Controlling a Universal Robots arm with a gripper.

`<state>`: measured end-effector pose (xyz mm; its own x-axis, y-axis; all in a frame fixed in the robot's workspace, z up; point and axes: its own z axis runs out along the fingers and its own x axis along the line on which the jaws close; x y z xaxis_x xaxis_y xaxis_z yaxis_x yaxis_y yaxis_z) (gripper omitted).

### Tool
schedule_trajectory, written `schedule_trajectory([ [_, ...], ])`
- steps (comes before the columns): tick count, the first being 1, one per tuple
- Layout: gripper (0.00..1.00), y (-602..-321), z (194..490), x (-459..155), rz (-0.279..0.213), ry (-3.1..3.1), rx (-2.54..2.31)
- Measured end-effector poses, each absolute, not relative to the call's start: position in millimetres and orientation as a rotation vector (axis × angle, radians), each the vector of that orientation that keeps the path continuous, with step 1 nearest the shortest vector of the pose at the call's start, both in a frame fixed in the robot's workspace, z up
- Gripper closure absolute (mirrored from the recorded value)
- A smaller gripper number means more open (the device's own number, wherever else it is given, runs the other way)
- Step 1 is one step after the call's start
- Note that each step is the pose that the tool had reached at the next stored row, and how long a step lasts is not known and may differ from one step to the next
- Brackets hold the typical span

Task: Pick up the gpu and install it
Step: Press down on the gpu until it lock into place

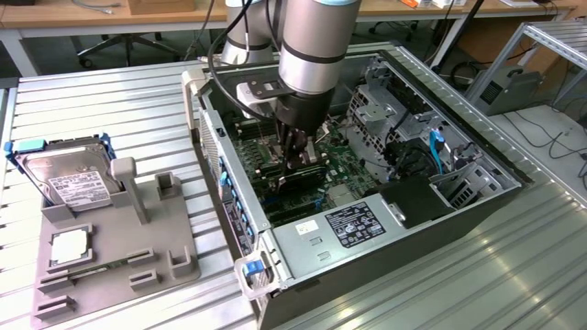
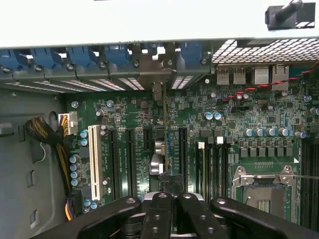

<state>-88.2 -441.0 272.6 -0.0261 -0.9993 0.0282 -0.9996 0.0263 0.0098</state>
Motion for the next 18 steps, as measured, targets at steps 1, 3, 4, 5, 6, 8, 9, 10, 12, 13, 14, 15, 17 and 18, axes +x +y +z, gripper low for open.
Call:
schedule_trajectory([
  [1,0.89,-441.0,272.6,-88.2,0.020,-2.231,2.173],
  [3,0.89,-441.0,272.5,-88.2,0.020,-2.231,2.173],
  [4,0.89,-441.0,272.4,-88.2,0.020,-2.231,2.173],
  [5,0.89,-441.0,272.4,-88.2,0.020,-2.231,2.173],
  [6,0.89,-441.0,272.3,-88.2,0.020,-2.231,2.173],
  [8,0.89,-441.0,271.6,-88.8,0.020,-2.231,2.173],
  [9,0.89,-441.0,271.6,-88.8,0.020,-2.231,2.173],
  [10,0.89,-441.0,271.6,-88.8,0.020,-2.231,2.173],
  [12,0.89,-441.0,271.4,-88.8,0.020,-2.231,2.173],
  [13,0.89,-441.0,270.6,-89.1,0.020,-2.231,2.173],
  [14,0.89,-441.0,270.2,-89.4,0.020,-2.231,2.173],
  [15,0.89,-441.0,270.2,-89.4,0.020,-2.231,2.173],
  [17,0.89,-441.0,270.1,-89.4,0.020,-2.231,2.173],
  [18,0.89,-441.0,270.0,-89.4,0.020,-2.231,2.173],
])
